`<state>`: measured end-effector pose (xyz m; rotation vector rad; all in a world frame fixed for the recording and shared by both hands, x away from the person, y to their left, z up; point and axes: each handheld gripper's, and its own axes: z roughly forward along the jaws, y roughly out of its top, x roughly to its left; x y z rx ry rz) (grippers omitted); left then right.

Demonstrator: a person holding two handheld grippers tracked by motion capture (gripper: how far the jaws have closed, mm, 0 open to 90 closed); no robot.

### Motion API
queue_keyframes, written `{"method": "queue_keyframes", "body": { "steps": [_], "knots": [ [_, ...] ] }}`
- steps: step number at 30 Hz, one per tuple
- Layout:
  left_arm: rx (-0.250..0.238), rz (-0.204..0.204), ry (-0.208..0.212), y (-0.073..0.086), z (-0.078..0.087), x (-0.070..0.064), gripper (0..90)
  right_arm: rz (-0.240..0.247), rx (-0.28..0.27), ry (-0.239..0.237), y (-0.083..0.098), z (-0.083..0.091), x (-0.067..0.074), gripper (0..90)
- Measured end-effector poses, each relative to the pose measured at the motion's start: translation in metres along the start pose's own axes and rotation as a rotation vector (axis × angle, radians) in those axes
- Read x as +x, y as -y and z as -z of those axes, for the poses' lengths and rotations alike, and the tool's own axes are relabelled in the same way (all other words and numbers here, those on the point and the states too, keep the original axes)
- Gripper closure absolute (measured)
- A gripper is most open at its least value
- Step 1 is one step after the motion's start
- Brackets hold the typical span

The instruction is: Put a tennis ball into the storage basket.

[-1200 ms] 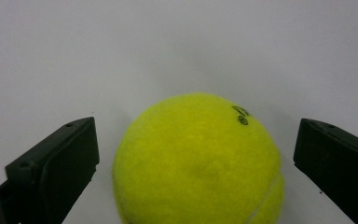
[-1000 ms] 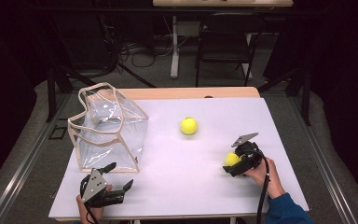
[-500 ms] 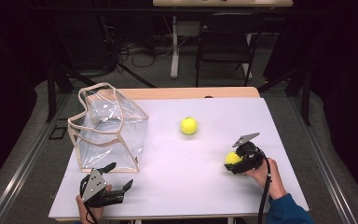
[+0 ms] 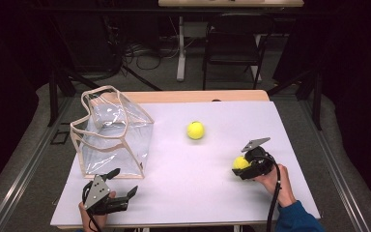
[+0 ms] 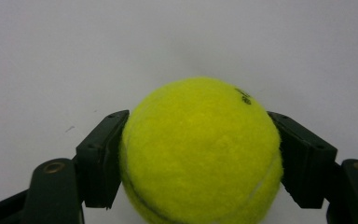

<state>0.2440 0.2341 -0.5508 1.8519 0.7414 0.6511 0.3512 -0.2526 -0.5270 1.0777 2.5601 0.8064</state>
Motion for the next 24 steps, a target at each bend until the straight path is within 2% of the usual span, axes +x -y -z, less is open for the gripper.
{"method": "queue_keyframes", "body": {
  "steps": [24],
  "knots": [
    [-0.003, 0.01, 0.005, 0.001, -0.001, 0.001, 16.1, 0.023, -0.11, -0.027, -0.006, 0.01, 0.014, 25.9]
  ]
}}
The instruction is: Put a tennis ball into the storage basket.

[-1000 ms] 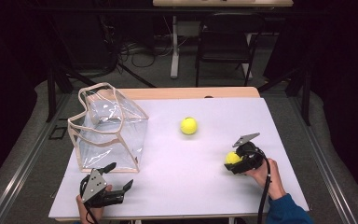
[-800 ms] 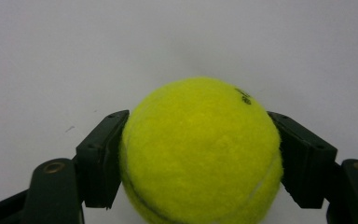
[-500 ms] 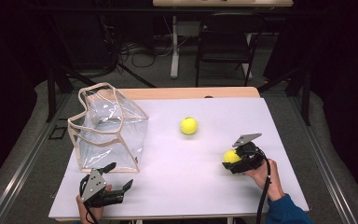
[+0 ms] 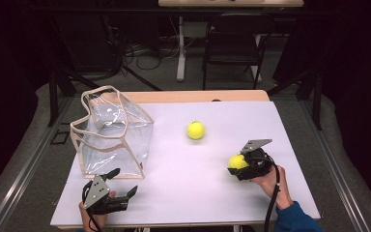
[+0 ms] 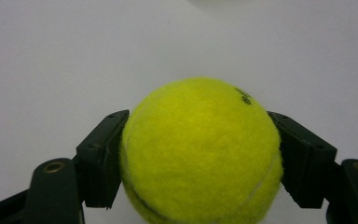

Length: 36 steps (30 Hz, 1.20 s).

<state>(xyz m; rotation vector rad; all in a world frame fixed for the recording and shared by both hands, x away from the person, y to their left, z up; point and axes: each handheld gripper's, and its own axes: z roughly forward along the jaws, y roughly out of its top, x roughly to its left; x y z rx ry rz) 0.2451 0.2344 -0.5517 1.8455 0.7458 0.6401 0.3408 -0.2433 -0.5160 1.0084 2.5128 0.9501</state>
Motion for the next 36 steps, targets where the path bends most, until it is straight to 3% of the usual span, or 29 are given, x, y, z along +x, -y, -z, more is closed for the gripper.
{"method": "queue_keyframes", "body": {
  "steps": [36],
  "knots": [
    [0.009, -0.005, 0.016, 0.001, -0.002, 0.0, 16.1, 0.053, -0.084, -0.042, -0.013, -0.01, 0.026, 26.0]
  ]
}}
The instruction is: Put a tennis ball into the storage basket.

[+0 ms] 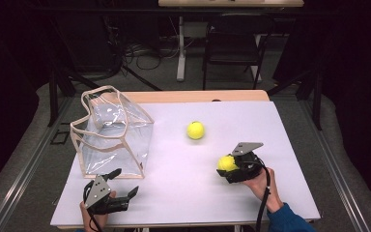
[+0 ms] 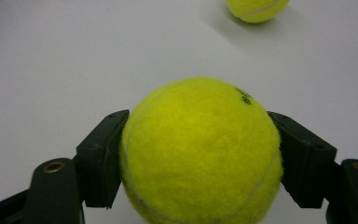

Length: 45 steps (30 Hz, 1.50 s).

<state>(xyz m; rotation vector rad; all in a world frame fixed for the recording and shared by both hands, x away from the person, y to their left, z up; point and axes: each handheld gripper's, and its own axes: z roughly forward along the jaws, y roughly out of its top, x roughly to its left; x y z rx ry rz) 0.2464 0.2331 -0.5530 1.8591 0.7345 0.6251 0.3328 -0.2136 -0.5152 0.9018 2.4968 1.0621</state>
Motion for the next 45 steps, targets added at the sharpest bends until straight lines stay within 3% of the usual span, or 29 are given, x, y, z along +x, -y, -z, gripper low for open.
{"method": "queue_keyframes", "body": {
  "steps": [20, 45],
  "knots": [
    [-0.003, 0.008, 0.007, 0.0, -0.001, 0.001, 16.1, 0.019, -0.067, 0.005, -0.007, -0.006, 0.01, 26.0],
    [-0.001, 0.015, 0.01, 0.001, -0.001, 0.002, 16.1, 0.067, -0.086, -0.027, -0.027, -0.025, 0.026, 26.0]
  ]
}}
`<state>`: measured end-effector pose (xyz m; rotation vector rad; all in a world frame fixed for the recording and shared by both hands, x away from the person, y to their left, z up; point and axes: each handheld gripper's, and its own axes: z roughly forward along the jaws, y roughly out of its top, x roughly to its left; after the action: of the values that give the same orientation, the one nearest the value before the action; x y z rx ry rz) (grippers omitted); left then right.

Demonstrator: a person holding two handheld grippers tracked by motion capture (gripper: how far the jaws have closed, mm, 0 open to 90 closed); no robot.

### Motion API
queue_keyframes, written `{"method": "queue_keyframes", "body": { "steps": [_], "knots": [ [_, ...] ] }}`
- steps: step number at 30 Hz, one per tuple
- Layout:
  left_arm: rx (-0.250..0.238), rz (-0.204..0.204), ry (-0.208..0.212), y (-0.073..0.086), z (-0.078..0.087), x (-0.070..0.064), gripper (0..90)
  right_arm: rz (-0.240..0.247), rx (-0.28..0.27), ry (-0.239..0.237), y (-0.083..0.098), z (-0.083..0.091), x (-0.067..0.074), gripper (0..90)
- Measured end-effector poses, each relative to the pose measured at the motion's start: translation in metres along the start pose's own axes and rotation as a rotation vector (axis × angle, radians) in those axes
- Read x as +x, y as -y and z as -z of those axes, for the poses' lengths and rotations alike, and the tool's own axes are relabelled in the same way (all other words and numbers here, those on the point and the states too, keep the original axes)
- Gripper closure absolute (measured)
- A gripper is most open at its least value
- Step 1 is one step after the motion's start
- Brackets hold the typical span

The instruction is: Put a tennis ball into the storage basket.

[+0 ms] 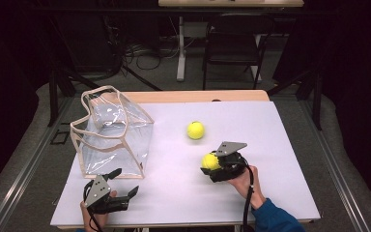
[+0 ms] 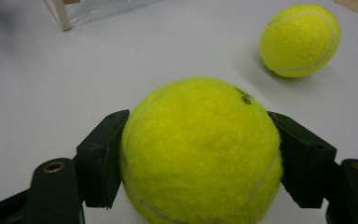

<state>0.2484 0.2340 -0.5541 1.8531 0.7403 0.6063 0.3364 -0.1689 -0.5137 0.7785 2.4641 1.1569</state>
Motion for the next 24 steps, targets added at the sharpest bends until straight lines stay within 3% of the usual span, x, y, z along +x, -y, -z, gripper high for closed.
{"method": "queue_keyframes", "body": {
  "steps": [24],
  "knots": [
    [0.007, 0.006, -0.002, 0.0, 0.0, 0.001, 16.1, 0.038, -0.04, -0.025, -0.027, -0.011, 0.009, 26.1]
  ]
}}
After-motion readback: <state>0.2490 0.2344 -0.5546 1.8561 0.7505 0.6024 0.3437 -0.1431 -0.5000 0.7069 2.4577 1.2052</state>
